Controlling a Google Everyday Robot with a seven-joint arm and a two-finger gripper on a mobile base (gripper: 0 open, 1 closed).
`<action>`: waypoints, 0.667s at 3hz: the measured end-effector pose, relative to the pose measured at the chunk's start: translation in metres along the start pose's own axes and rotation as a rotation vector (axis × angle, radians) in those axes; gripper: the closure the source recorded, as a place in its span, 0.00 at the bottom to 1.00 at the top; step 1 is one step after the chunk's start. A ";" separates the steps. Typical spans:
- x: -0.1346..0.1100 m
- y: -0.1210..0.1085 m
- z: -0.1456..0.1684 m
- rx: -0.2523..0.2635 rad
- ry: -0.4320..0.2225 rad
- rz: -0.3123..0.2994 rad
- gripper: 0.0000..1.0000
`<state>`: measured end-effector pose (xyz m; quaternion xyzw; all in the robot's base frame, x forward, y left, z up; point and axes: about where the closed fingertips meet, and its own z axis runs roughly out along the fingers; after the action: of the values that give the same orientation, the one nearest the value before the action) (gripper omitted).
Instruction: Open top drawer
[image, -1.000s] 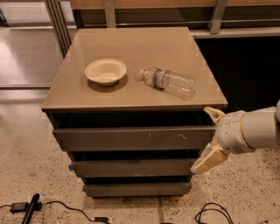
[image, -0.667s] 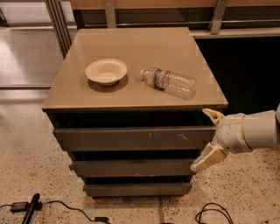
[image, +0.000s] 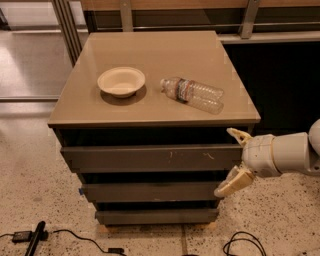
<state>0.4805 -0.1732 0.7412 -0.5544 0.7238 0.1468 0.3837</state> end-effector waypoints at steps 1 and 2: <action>0.003 0.000 0.029 -0.031 0.005 -0.011 0.00; 0.010 0.001 0.049 -0.051 0.024 -0.011 0.00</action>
Offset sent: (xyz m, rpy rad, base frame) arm 0.0264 0.0313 -0.0619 -0.0410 0.0611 0.0434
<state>0.4982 -0.1481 0.7016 -0.5698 0.7213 0.1564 0.3614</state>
